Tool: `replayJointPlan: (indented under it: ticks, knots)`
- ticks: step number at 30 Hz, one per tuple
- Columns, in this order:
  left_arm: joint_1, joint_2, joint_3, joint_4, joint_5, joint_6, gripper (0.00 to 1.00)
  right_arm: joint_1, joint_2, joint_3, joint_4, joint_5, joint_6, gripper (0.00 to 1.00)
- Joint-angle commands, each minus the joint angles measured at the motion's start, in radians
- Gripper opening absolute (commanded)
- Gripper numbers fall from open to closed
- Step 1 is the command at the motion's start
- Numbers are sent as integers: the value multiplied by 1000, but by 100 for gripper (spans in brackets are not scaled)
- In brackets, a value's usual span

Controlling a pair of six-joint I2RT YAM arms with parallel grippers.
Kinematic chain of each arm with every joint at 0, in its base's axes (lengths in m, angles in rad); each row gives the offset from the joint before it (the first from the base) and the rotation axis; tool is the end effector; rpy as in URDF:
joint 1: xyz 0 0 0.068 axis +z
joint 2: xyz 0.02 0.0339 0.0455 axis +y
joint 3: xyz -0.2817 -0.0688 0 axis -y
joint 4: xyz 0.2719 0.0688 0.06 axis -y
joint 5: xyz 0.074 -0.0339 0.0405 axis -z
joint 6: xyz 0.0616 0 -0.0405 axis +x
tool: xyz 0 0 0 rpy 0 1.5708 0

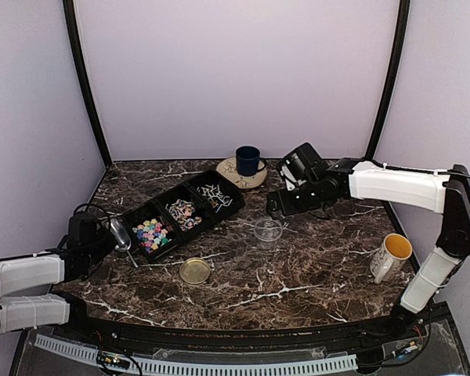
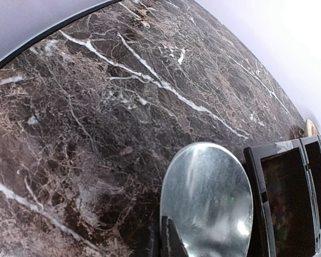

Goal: Pack the candies
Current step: Pick up the spatula from the center of the board.

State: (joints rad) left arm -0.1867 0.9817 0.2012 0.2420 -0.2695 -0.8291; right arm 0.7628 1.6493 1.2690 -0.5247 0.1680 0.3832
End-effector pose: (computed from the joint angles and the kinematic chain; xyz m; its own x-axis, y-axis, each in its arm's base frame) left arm 0.2127 -0.0235 0.1306 -0.3068 -0.6653 -0.6806 -0.4024 0.7387 -0.5407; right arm 0.2963 0.2690 0.2432 -0.7541 -0.2108 -0.6220 -0.3500 0.9304 0.1090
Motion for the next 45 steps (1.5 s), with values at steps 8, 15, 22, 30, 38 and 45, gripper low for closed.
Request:
replayJointPlan:
  ticks: [8,15,22,30,38,45]
  knots:
    - [2,-227,121,-376,-42,-79,0,42,-12,1,51,-27,-55,98]
    - [1,-311,211,-482,17,-65,0,103,-37,-34,132,-56,-154,98]
    - [-4,-263,300,-499,114,-84,0,201,-147,-175,354,-75,-307,98]
    - [-160,-81,463,-540,22,-116,0,285,-199,-252,512,7,-403,98]
    - [-291,135,594,-470,6,-182,0,370,-173,-229,539,114,-443,98]
    - [-389,331,767,-472,-47,-219,0,429,-127,-178,547,196,-396,98]
